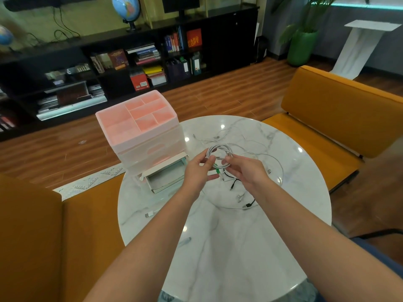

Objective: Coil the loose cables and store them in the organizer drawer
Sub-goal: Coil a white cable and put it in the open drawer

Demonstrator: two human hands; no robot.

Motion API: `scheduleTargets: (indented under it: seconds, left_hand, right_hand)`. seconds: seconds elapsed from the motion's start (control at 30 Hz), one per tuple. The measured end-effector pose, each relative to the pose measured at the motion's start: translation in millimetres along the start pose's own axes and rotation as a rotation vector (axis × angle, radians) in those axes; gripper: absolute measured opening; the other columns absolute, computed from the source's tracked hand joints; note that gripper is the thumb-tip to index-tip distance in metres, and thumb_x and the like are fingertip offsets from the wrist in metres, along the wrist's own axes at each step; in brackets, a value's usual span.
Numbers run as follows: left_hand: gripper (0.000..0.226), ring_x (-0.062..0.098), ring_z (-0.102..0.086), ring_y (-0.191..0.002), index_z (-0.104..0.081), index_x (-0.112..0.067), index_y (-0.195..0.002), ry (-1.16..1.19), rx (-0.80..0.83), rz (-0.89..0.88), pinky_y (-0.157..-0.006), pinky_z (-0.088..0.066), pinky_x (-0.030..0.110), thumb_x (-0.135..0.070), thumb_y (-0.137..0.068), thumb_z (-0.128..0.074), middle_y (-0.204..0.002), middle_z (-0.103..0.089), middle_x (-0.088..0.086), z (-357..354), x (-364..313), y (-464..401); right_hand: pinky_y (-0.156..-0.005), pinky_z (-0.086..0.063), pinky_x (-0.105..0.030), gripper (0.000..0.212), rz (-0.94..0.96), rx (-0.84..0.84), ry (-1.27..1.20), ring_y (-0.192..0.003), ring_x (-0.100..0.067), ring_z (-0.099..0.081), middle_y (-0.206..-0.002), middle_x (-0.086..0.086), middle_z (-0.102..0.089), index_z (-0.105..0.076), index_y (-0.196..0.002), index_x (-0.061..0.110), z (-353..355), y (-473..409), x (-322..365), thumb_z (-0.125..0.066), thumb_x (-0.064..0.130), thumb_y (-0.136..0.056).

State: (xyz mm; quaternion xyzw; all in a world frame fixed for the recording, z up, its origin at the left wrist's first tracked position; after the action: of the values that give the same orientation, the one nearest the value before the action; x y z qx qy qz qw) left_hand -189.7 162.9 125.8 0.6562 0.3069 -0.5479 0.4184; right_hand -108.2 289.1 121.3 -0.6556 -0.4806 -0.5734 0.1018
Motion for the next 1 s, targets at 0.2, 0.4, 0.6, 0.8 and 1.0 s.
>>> scheduleTargets:
  seconds: [0.2, 0.4, 0.6, 0.8, 1.0]
  left_hand:
    - [0.032, 0.023, -0.068, -0.093, -0.062, -0.016, -0.128, 0.026, 0.0, 0.032, -0.073, -0.061, 0.036, -0.018, -0.097, -0.058, -0.105, -0.068, 0.012, -2, -5, -3]
    - [0.028, 0.029, -0.068, -0.098, -0.066, -0.014, -0.124, 0.093, 0.061, 0.103, -0.071, -0.061, 0.037, -0.018, -0.097, -0.059, -0.106, -0.071, 0.016, -2, -6, -4]
    - [0.025, 0.032, -0.069, -0.094, -0.066, -0.012, -0.121, 0.02, -0.017, 0.018, -0.069, -0.061, 0.039, -0.018, -0.097, -0.058, -0.104, -0.07, 0.018, -1, -13, -8]
    - [0.024, 0.029, -0.067, -0.096, -0.065, -0.013, -0.117, -0.144, -0.036, -0.036, -0.067, -0.062, 0.035, -0.023, -0.096, -0.06, -0.099, -0.066, 0.014, 3, -14, -12]
    - [0.022, 0.014, -0.067, -0.085, -0.062, -0.018, -0.115, -0.304, 0.096, -0.047, -0.066, -0.057, 0.025, -0.031, -0.098, -0.055, -0.095, -0.073, 0.003, 6, -7, -8]
  right_hand:
    - [-0.067, -0.043, -0.023, 0.019, -0.104, 0.02, 0.159, -0.078, -0.01, -0.054, -0.093, 0.007, -0.067, -0.068, -0.109, 0.021, 0, 1, -1, -0.067, 0.022, -0.09]
    - [-0.052, -0.03, -0.021, 0.007, -0.219, 0.257, 0.01, -0.057, -0.01, -0.038, -0.081, 0.005, -0.059, -0.061, -0.096, 0.021, -8, 1, 3, -0.054, 0.018, -0.096]
    - [-0.071, -0.054, -0.025, 0.02, -0.104, 0.335, 0.116, -0.077, -0.017, -0.064, -0.093, -0.007, -0.067, -0.065, -0.105, 0.006, -10, 2, 11, -0.069, 0.006, -0.086]
    - [-0.074, -0.06, -0.031, 0.036, -0.044, 0.232, 0.242, -0.072, -0.024, -0.066, -0.09, -0.015, -0.07, -0.067, -0.117, 0.005, 3, -2, 8, -0.074, 0.004, -0.082]
    - [-0.068, -0.059, -0.032, 0.053, -0.051, 0.172, 0.249, -0.071, -0.026, -0.071, -0.097, -0.023, -0.071, -0.059, -0.121, -0.01, 10, -6, 2, -0.079, -0.005, -0.072]
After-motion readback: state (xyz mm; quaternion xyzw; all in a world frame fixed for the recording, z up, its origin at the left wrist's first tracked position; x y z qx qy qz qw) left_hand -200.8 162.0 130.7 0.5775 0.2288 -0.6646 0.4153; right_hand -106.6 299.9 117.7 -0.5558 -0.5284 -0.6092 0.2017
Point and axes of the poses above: each hand's wrist, its own y-axis away from the middle knuckle, its own z-axis out of the back of the hand, x = y × z, the point moved 6 cm from there along -y, towards the middle knuckle
